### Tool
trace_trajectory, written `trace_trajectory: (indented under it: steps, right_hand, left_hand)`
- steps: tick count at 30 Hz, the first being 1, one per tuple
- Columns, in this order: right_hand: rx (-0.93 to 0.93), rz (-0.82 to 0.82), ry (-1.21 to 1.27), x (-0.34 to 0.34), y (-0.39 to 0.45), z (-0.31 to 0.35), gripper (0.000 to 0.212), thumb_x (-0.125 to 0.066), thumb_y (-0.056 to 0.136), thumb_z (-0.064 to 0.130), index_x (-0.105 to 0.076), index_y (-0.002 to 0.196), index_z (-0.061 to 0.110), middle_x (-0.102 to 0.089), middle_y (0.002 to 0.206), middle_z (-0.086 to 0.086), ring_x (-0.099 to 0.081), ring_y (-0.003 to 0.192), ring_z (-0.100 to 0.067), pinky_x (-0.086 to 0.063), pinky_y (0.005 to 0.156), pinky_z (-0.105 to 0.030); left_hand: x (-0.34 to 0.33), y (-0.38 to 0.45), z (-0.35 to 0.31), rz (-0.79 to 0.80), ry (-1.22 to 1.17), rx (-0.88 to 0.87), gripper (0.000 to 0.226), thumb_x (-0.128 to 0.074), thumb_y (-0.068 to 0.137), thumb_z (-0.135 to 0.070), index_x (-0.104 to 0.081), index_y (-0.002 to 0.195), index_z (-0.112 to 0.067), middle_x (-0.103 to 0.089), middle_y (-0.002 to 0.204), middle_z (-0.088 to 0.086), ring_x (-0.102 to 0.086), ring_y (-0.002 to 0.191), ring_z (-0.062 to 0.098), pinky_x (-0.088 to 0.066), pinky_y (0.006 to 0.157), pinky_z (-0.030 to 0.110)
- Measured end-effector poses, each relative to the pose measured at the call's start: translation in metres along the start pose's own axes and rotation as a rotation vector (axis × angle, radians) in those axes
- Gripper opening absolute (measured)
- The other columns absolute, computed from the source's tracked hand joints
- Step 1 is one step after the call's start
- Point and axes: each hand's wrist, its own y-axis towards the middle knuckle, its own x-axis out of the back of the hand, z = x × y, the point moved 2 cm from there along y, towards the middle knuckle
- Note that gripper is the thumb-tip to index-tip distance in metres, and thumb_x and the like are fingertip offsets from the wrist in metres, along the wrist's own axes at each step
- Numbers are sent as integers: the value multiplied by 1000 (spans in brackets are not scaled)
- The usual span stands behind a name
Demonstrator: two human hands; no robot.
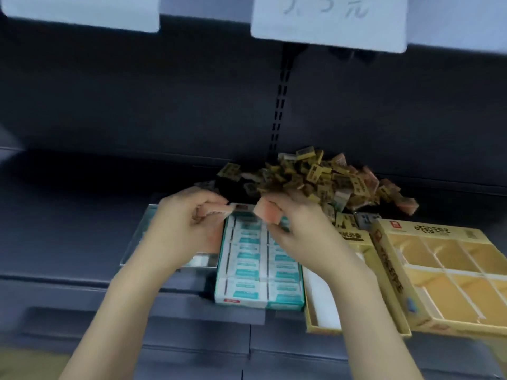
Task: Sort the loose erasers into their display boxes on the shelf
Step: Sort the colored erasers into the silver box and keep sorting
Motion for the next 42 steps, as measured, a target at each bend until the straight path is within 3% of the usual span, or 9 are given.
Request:
trace_trajectory:
  steps: [11, 17, 21, 23, 25, 28, 34, 37, 42]
  right_hand:
    - [-102, -67, 28, -25, 5, 22, 25, -64, 82, 4, -70, 103, 16, -62, 95, 3, -50, 79, -4, -36, 69, -3]
    - [-131, -114, 69, -34, 5, 29, 17, -63, 88, 16, -68, 104, 21, -67, 94, 8, -55, 83, -3, -40, 69, -8]
    - [-139, -166, 140, -42, 5, 34, 18, -66, 85, 7, -71, 98, 18, -63, 93, 7, -56, 82, 4, -40, 71, -4]
    - [-165, -165, 182, -47, 4, 36, 18, -67, 83, 3, -72, 93, 17, -61, 98, 4, -60, 83, -1, -47, 77, -12]
    - [-206, -154, 233, -50, 3, 39, 16, -70, 82, 5, -73, 95, 12, -60, 103, 2, -63, 85, -7, -51, 80, -15]
    - [-252, -137, 295, -53, 1, 42, 20, -72, 81, 8, -72, 100, 7, -55, 104, 6, -63, 81, -3, -46, 78, -6]
    - [-303, -159, 329, -55, -5, 41, 18, -69, 81, 2, -72, 95, 13, -55, 101, 13, -59, 86, -3, -49, 79, -11]
    - [-331, -171, 349, -51, -9, 41, 23, -66, 81, -3, -66, 92, 18, -63, 93, 10, -59, 84, 1, -46, 72, -6]
    - [-343, -162, 295, -45, -11, 36, 21, -73, 78, 4, -70, 96, 13, -64, 87, 10, -59, 80, -1, -45, 69, -6]
  left_hand:
    - [32, 4, 41, 59, -363, 131, 31, -72, 71, 4, -74, 82, -25, -65, 103, 0, -64, 93, 4, -48, 84, 12]
    - [39, 9, 53, 131, -374, 169, 45, -68, 76, 8, -66, 95, -32, -69, 97, -11, -65, 87, -2, -46, 80, 6]
    - [44, 8, 58, 157, -359, 179, 47, -68, 77, 6, -62, 100, -35, -65, 105, -11, -62, 90, -8, -43, 81, 2]
    - [46, 7, 60, 173, -349, 181, 44, -67, 78, 6, -64, 97, -34, -65, 105, -10, -62, 90, -8, -43, 78, 2]
    - [48, 6, 62, 186, -339, 187, 43, -67, 79, 5, -66, 94, -35, -68, 102, -9, -65, 90, 0, -47, 80, 8]
    - [48, 5, 66, 192, -314, 214, 38, -68, 79, 1, -68, 89, -36, -72, 94, -7, -67, 87, 14, -50, 81, 24]
    - [41, 4, 70, 236, -238, 242, 30, -68, 81, -7, -68, 87, -36, -72, 86, -4, -60, 66, 5, -46, 64, 17]
    - [35, 6, 74, 236, -179, 275, 28, -69, 80, -6, -68, 85, -34, -70, 94, -4, -62, 83, 9, -44, 69, 12]
    - [27, 9, 74, 206, -188, 358, 19, -72, 79, -11, -64, 80, -29, -69, 86, 1, -60, 77, 16, -47, 69, 26]
